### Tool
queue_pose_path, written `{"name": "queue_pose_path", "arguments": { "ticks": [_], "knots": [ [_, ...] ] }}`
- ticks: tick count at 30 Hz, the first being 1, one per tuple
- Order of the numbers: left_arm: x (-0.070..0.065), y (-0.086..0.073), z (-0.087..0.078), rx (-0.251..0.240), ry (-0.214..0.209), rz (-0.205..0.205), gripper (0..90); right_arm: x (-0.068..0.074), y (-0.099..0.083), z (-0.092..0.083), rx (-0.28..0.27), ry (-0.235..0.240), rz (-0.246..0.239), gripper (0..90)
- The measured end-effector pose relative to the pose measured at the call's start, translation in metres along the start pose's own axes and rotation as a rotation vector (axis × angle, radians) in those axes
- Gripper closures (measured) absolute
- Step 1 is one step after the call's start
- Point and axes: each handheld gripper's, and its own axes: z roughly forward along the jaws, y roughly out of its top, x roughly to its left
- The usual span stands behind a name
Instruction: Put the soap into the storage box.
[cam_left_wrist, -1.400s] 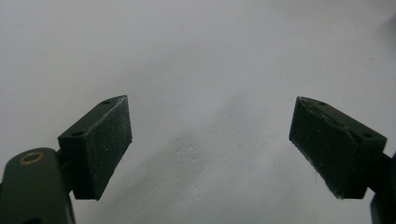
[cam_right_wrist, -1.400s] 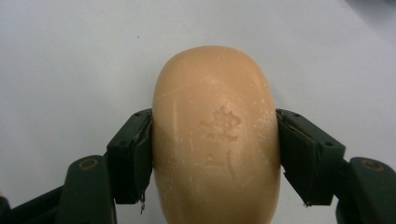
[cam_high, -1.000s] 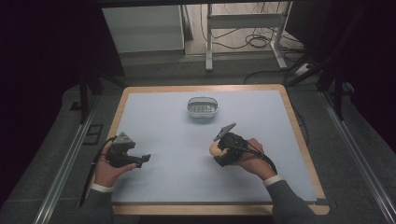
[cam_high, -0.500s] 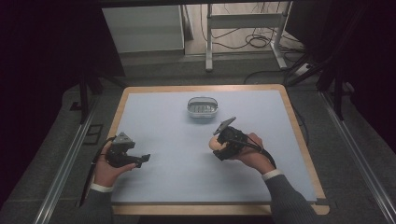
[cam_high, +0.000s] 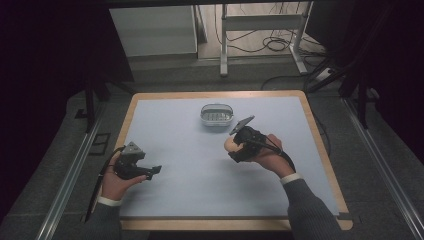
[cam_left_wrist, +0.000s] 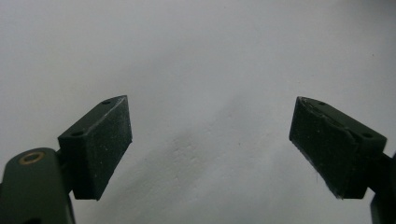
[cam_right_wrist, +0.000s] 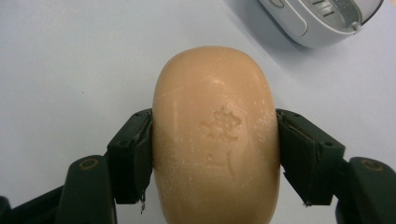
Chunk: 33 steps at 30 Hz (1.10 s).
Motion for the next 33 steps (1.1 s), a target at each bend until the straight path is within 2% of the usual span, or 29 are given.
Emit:
{"name": "queue_pose_path", "arguments": {
  "ticks": [2, 33],
  "knots": [
    [0.0, 0.0, 0.0, -0.002, 0.001, -0.001, 13.4, -0.002, 0.002, 0.0, 0.006, -0.001, -0.011, 32.2],
    [0.002, -0.001, 0.0, -0.002, -0.002, -0.005, 13.3, -0.031, 0.027, 0.009, 0.025, 0.01, -0.019, 32.2]
  ]
}}
